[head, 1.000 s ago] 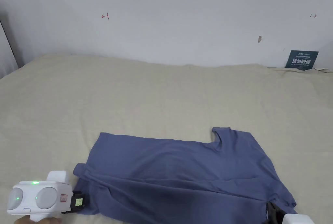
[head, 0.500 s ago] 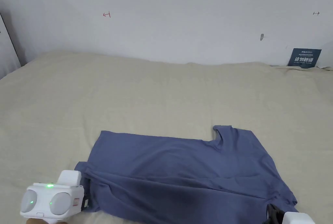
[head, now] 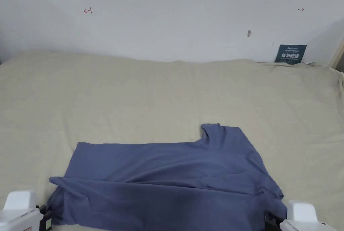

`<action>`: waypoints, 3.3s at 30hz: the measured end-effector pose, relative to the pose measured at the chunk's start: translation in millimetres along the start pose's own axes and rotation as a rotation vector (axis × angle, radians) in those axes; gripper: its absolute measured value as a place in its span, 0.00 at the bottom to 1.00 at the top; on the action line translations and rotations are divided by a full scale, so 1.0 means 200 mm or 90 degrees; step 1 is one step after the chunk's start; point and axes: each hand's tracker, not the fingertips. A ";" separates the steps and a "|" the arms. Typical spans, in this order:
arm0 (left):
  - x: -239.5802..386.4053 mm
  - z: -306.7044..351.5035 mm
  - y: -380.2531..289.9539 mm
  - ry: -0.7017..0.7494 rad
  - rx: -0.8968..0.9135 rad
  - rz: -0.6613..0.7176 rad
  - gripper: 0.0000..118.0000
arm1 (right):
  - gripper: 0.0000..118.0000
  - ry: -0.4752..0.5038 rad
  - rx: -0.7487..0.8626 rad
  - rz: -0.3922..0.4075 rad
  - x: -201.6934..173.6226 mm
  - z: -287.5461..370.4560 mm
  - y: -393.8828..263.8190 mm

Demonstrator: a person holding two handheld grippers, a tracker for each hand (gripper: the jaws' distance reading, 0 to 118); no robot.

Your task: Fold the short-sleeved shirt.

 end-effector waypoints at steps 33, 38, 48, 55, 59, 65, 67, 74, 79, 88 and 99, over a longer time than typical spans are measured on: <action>-0.18 0.27 -0.41 0.015 0.018 0.092 0.00 | 0.01 -0.015 -0.026 0.070 -0.07 0.33 -0.28; -0.16 0.22 -0.50 0.043 -0.031 0.076 0.00 | 0.02 -0.030 -0.054 0.095 -0.11 0.28 -0.41; -0.16 0.17 -0.52 0.044 -0.024 0.066 0.01 | 0.09 -0.041 -0.043 0.107 -0.14 0.26 -0.42; -0.09 0.34 -0.42 0.068 0.097 0.014 0.28 | 0.33 -0.043 0.059 0.070 -0.16 0.45 -0.28; -0.04 0.40 -0.32 0.056 0.180 0.000 0.35 | 0.33 -0.016 0.142 0.037 -0.21 0.51 -0.17; 0.06 0.36 -0.17 0.032 0.238 -0.034 0.30 | 0.16 0.011 0.218 0.024 -0.37 0.49 -0.04; 0.09 0.33 -0.14 0.029 0.248 -0.041 0.12 | 0.02 0.013 0.232 0.025 -0.43 0.46 -0.01; 0.15 0.23 -0.05 0.000 0.258 -0.040 0.00 | 0.00 0.035 0.237 0.043 -0.59 0.40 0.05; 0.05 0.01 0.14 -0.010 0.187 -0.028 0.00 | 0.00 0.044 0.225 0.047 -0.64 0.34 0.09; -0.14 -0.49 0.46 -0.045 -0.023 -0.012 0.03 | 0.00 0.050 0.200 0.044 -0.66 0.25 0.14; -0.06 -0.68 0.49 0.013 -0.133 -0.045 0.50 | 0.01 0.043 0.174 0.048 -0.64 0.18 0.14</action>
